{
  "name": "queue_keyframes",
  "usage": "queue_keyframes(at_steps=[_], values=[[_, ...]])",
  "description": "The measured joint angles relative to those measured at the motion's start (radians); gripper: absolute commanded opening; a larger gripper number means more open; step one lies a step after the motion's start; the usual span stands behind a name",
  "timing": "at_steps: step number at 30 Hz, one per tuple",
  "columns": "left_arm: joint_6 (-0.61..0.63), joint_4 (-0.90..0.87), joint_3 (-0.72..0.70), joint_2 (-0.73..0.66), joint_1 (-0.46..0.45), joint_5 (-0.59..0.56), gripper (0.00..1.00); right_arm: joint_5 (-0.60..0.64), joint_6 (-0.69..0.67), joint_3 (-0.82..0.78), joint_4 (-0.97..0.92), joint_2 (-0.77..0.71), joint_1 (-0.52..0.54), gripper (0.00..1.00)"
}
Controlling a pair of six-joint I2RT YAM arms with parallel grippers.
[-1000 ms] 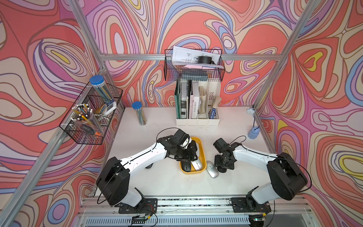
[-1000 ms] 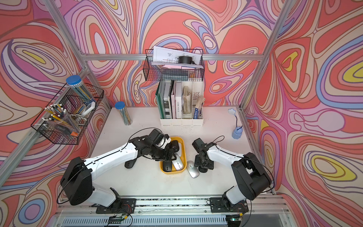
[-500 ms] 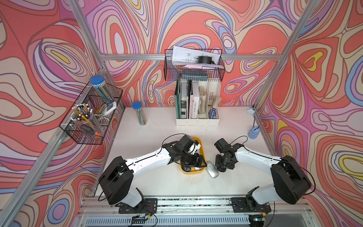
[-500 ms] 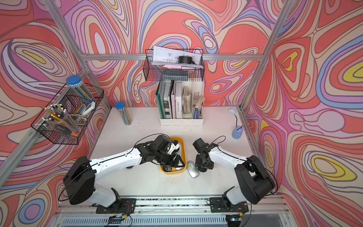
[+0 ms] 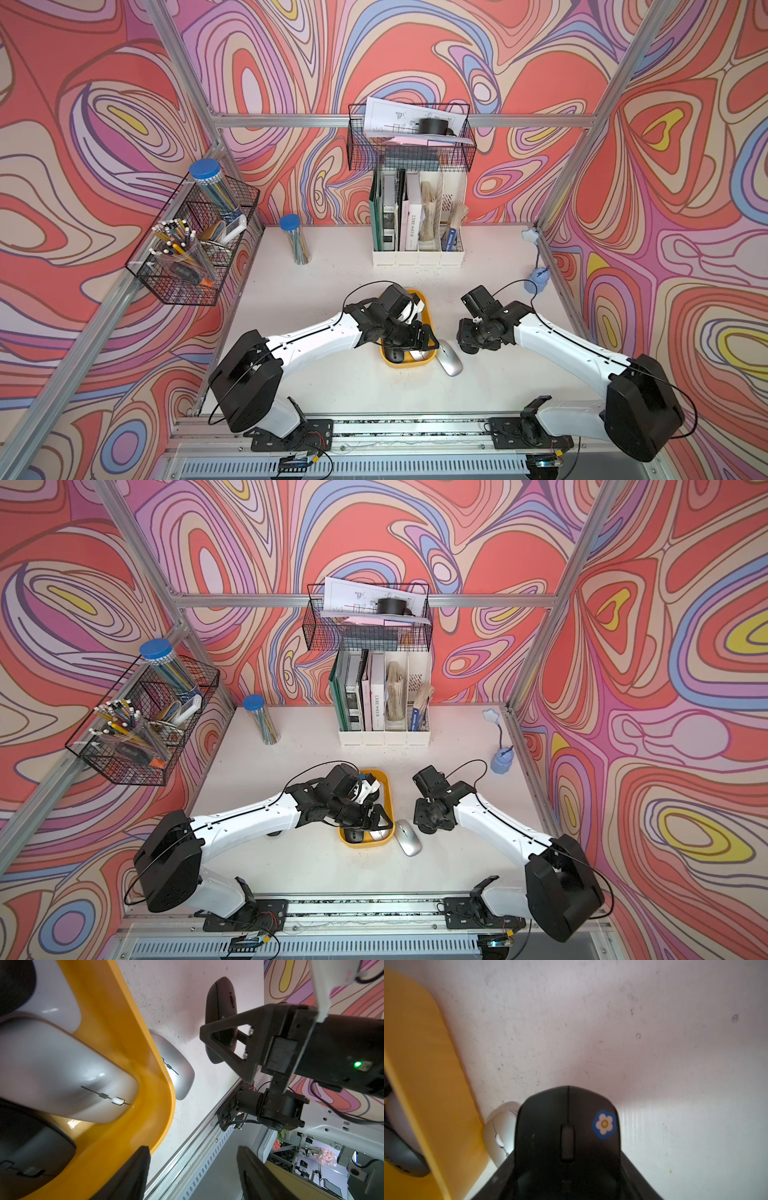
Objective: Put the mouse in the storage box
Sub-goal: Pick up the mouse from the center of the board, then place the mouse in the storage box.
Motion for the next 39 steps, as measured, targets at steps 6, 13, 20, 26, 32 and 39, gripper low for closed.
queue_keyframes(at_steps=[6,13,20,26,32,39], values=[[-0.001,-0.006,-0.003,-0.021,0.016,-0.019,0.72,0.025,0.009,0.097,-0.022,-0.014,0.090,0.53],[-0.011,-0.014,-0.072,-0.149,0.158,-0.026,0.72,0.043,0.039,0.154,-0.028,0.024,0.207,0.53],[-0.011,-0.080,-0.156,-0.353,0.369,-0.054,0.73,0.051,0.087,0.230,0.012,0.149,0.351,0.54],[-0.012,-0.075,-0.251,-0.395,0.439,-0.005,0.73,0.047,0.106,0.322,0.066,0.294,0.443,0.54],[-0.018,-0.065,-0.301,-0.396,0.439,0.034,0.73,0.041,0.109,0.384,0.101,0.397,0.457,0.54],[-0.016,-0.088,-0.311,-0.487,0.473,-0.004,0.74,0.035,0.109,0.423,0.112,0.464,0.461,0.55]])
